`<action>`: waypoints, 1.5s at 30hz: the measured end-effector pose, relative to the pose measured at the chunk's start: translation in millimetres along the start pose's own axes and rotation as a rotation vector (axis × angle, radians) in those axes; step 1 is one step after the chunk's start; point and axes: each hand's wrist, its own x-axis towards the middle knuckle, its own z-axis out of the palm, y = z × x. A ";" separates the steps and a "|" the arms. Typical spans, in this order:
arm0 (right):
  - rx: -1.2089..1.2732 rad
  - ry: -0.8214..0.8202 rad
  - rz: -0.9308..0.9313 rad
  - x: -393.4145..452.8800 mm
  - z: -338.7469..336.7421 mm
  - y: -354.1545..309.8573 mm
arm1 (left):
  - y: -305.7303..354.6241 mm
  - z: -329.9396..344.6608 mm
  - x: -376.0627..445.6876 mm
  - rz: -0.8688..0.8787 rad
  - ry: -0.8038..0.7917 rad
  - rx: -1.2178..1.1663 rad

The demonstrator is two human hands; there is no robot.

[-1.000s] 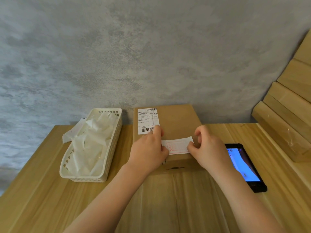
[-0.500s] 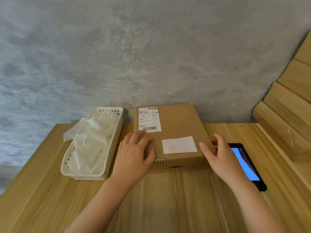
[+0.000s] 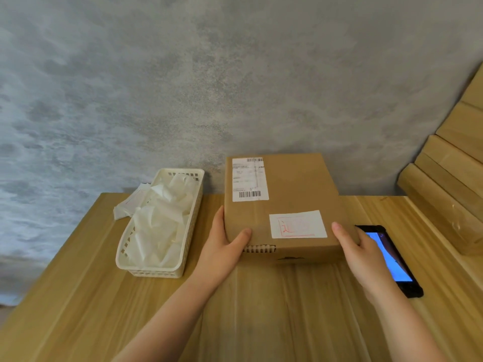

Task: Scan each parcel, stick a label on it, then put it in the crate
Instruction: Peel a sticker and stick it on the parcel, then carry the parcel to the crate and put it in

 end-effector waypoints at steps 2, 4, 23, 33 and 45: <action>0.094 0.040 -0.073 -12.9 -0.9 -14.6 | 13.0 -8.3 -5.9 0.078 0.011 -0.052; 0.183 0.047 -0.127 -27.2 3.3 -33.1 | 24.9 -24.6 -11.9 0.153 0.046 -0.106; 0.207 -0.684 -0.462 -248.4 387.6 -180.1 | -80.9 -447.4 -230.3 0.093 0.636 -0.246; 0.045 -1.168 -0.319 -357.5 617.4 -171.7 | -189.4 -599.4 -347.2 -0.188 0.966 -0.418; -0.187 -1.528 -0.182 -383.4 909.6 -217.3 | -291.7 -793.1 -318.9 -0.414 1.186 -0.737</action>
